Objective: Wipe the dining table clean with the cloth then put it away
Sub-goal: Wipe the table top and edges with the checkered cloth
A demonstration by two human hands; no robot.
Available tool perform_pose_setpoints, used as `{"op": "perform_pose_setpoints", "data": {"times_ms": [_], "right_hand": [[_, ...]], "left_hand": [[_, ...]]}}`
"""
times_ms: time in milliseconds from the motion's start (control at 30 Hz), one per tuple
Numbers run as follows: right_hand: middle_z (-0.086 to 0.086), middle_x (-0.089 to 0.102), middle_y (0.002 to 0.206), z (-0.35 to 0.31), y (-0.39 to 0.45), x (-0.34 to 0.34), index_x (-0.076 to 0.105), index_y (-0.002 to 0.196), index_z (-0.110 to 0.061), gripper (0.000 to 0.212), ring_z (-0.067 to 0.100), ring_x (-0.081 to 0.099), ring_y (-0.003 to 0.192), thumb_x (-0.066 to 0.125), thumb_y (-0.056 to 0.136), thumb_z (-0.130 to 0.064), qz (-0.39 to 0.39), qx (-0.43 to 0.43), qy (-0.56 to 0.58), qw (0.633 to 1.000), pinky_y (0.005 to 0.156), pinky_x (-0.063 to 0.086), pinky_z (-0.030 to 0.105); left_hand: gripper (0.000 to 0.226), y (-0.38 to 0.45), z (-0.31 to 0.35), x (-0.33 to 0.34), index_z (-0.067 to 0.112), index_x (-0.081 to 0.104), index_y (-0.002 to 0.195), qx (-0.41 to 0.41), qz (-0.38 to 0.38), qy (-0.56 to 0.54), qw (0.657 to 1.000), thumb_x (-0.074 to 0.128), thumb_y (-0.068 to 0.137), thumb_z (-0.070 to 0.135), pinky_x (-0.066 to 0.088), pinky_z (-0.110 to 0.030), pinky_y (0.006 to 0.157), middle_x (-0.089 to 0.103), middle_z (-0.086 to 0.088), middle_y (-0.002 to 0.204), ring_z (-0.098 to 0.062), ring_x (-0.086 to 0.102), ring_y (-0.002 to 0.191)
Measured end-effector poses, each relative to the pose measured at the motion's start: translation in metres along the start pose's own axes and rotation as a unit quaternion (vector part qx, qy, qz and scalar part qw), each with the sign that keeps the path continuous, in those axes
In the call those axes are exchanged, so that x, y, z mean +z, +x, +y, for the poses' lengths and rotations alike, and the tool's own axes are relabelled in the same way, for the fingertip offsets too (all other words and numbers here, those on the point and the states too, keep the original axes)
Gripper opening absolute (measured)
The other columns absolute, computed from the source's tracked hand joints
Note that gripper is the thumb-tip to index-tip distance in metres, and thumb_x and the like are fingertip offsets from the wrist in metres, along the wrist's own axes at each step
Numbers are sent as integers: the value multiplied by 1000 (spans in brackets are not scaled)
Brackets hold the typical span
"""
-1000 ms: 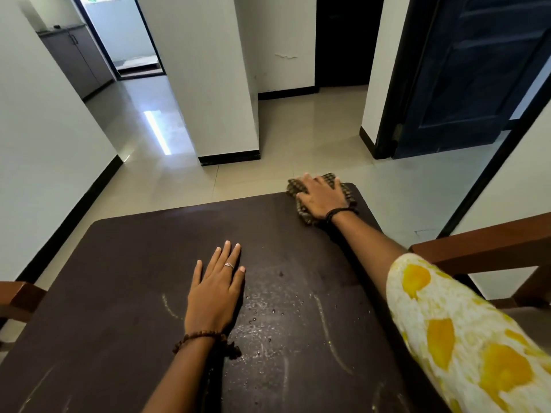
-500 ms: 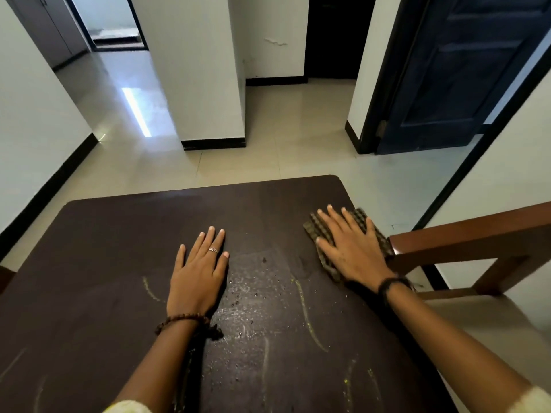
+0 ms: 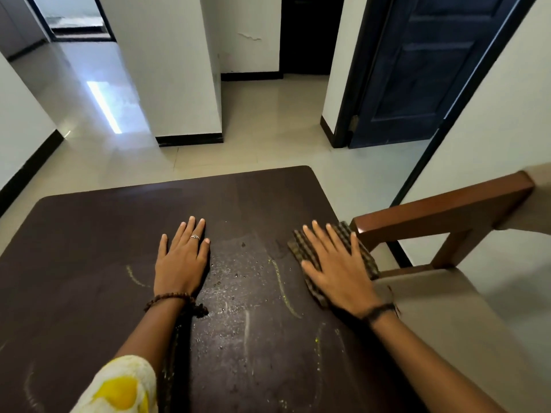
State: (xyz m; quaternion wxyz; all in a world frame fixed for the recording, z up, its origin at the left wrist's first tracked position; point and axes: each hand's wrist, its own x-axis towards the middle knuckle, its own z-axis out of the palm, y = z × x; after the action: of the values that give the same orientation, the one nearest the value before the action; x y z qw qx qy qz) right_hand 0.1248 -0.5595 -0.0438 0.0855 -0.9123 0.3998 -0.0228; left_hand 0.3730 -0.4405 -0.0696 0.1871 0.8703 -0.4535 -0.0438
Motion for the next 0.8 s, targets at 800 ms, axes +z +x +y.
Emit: {"op": "perform_pose_setpoints", "data": {"times_ms": [800], "right_hand": [[3,4,159,-26,-7,2,7,150,-14,60,18,1,146,22,99,-43,16,183,21,983,116,-4,47]], "left_hand": [[57,-105,-73,-62,17,8,145,10,37,-70,997,26,97,39,4,-43,113,20,-5,151,-15,14,138]]}}
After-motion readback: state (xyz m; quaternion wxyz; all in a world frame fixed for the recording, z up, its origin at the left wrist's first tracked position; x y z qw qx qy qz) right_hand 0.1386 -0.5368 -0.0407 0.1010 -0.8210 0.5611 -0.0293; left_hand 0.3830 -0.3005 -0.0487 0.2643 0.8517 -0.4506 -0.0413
